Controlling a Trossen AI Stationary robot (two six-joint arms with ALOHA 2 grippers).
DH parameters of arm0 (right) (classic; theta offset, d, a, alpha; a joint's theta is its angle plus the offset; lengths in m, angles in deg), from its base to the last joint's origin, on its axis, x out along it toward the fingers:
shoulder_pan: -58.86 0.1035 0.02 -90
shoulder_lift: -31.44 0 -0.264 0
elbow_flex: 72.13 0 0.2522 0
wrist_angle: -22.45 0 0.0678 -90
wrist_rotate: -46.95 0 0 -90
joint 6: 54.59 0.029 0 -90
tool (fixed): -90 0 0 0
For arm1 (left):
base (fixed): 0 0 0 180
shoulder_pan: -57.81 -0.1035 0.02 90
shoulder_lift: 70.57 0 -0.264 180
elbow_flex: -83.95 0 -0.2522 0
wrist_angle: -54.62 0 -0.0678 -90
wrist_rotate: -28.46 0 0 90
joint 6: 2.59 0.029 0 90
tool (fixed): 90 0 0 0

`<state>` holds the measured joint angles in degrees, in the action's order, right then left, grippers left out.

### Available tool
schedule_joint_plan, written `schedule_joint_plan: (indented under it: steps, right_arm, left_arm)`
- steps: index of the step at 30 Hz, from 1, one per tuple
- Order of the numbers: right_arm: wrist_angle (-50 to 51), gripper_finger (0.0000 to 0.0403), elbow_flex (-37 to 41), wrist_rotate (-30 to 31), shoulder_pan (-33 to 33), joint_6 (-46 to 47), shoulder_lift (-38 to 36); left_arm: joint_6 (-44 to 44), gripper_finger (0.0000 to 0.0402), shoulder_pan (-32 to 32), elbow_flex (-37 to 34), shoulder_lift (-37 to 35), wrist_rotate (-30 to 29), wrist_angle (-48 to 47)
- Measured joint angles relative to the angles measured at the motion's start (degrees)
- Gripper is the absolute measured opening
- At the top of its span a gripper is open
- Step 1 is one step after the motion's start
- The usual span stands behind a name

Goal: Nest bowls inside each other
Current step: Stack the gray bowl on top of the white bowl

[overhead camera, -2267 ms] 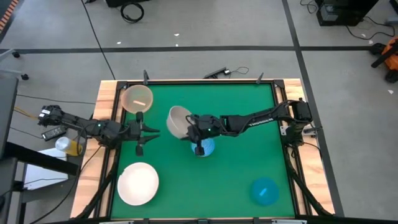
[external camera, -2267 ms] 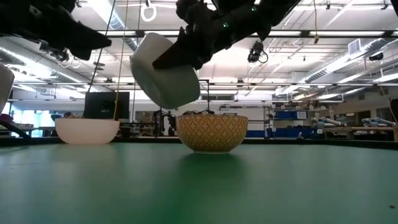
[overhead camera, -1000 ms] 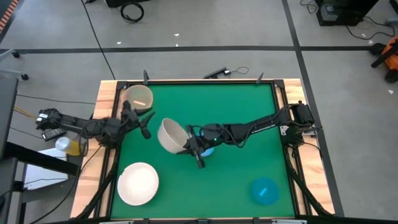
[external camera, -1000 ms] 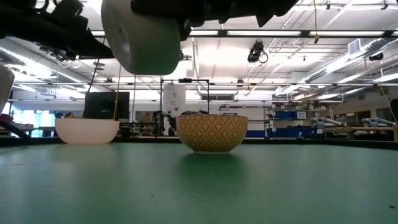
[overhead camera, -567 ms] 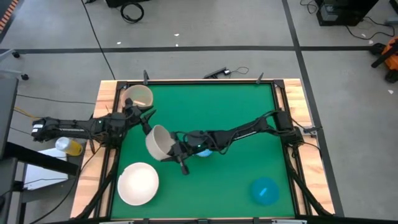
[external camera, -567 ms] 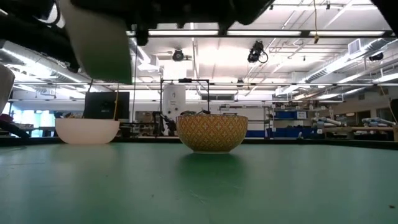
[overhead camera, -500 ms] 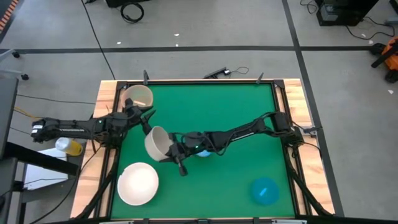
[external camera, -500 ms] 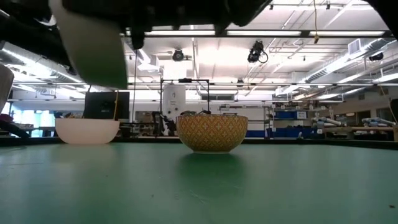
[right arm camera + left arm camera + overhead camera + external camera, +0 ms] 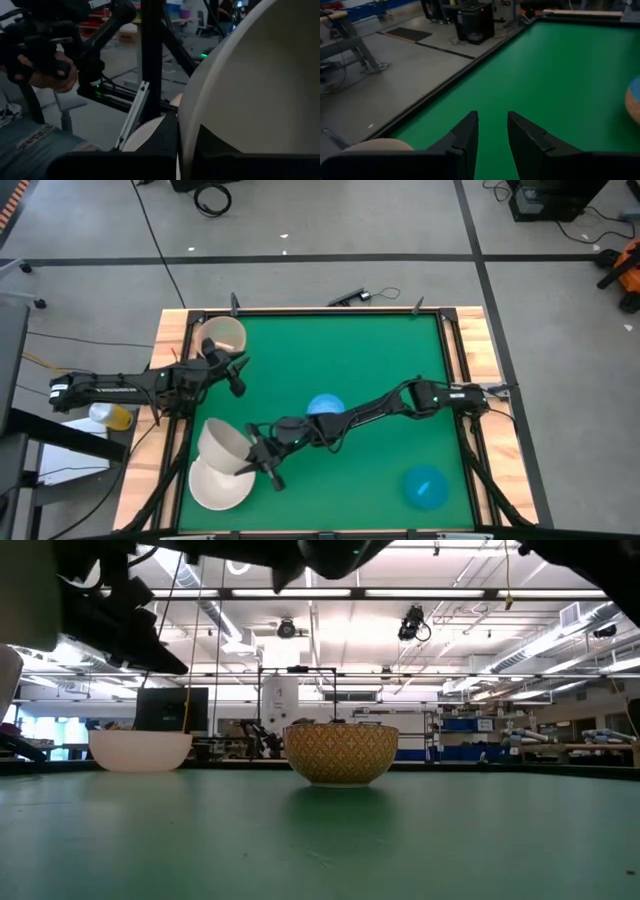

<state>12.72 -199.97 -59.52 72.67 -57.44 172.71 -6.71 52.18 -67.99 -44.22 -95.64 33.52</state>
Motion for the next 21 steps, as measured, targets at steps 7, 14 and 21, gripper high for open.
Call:
schedule_joint_plan:
  steps: [7,14,21]
  right_arm:
    - [4.81,0.0009,-10.01,-3.24,1.19,-4.07,5.27]
    - [10.13,0.001,-10.87,-5.84,1.48,-7.99,5.97]
    - [11.43,0.0011,-10.87,-10.77,1.46,-7.87,5.99]
  left_arm:
    - [1.15,0.0107,-0.09,0.0,-0.04,0.21,-4.63]
    - [-1.43,0.0107,-0.11,0.0,-0.09,0.98,-6.15]
    - [-2.28,0.0107,-0.11,0.0,-0.09,1.46,-4.27]
